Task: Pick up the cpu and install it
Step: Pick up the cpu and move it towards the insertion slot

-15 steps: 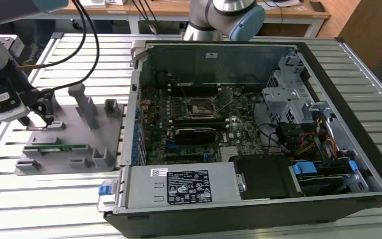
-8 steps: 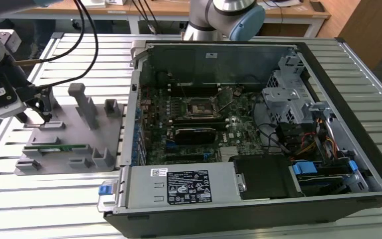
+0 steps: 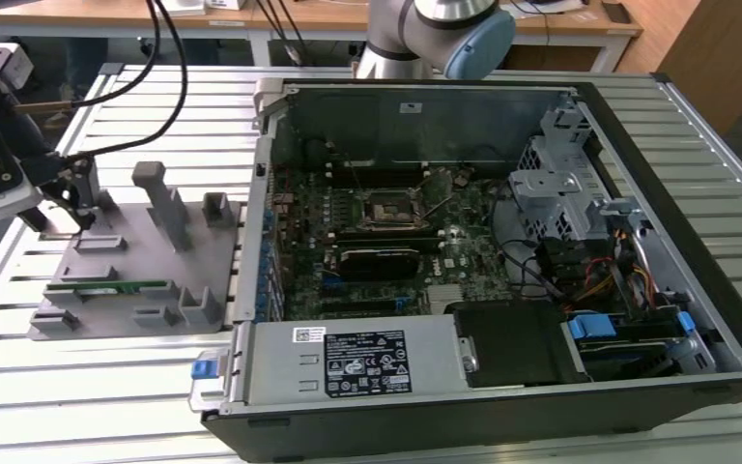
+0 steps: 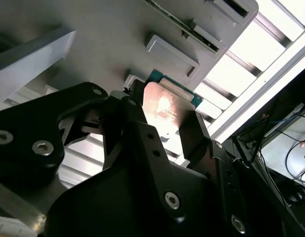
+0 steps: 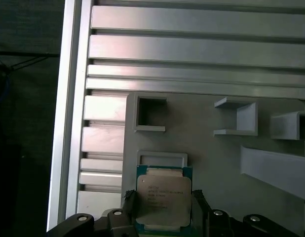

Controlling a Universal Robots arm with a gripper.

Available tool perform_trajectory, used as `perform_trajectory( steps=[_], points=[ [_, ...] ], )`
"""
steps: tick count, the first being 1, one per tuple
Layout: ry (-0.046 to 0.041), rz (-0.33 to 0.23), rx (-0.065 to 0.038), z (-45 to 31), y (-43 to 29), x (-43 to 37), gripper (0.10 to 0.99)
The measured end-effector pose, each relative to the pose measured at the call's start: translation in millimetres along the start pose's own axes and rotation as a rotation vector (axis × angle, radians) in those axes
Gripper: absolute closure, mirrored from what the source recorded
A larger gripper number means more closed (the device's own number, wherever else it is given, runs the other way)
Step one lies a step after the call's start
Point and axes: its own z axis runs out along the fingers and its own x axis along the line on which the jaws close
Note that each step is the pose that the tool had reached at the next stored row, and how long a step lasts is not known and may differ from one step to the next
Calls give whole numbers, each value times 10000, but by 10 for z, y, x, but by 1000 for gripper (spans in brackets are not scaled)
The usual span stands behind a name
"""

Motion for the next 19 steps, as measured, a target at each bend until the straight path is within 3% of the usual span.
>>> perform_trajectory(
  steps=[19],
  points=[
    [-18, -1, 1, -157, 14, 3, 553]
  ],
)
